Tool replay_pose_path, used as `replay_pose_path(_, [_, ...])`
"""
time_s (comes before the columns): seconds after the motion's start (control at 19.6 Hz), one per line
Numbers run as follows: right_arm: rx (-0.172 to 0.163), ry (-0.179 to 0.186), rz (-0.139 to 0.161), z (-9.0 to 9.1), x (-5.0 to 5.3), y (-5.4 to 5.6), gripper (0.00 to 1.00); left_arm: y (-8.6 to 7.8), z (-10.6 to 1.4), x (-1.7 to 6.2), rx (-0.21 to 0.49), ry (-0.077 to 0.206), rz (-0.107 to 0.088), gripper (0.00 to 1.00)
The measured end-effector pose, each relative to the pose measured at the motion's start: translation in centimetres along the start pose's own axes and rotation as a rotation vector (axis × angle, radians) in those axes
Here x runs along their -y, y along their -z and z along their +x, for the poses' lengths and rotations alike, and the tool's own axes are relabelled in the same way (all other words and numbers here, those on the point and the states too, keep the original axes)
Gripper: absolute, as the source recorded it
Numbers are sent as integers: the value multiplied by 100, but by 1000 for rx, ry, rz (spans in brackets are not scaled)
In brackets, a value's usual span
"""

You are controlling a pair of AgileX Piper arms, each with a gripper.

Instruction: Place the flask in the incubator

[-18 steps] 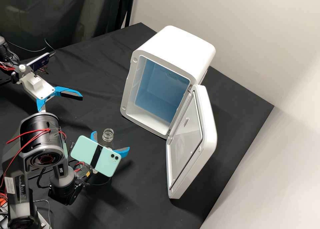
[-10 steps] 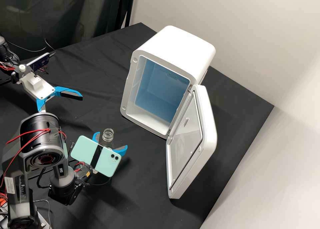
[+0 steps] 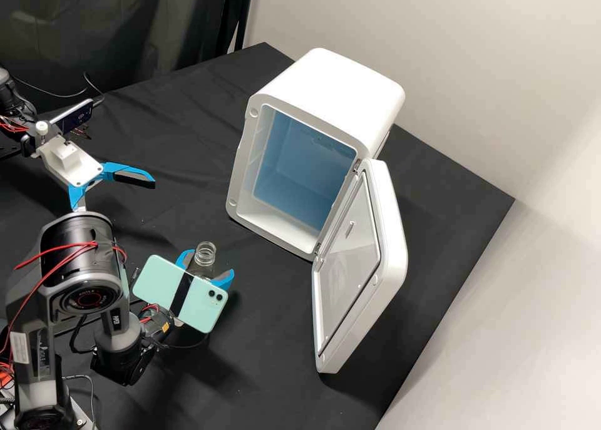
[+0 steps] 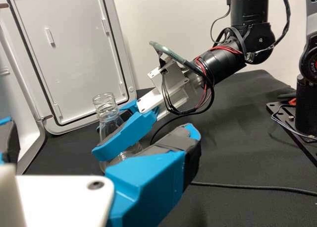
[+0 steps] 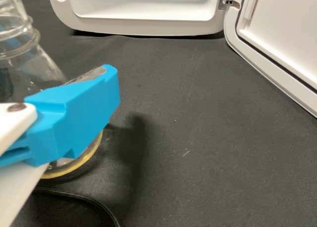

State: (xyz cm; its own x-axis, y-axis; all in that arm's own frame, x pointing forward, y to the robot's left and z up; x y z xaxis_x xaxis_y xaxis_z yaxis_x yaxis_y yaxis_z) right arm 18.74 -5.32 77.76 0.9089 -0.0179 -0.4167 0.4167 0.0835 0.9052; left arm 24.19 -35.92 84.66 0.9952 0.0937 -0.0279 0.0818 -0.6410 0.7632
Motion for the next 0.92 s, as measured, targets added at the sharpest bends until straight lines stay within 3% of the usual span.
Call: replay_pose_path(0.92, [0, 0, 0, 0, 0, 0, 0, -34, 10, 2, 14, 1, 9, 100])
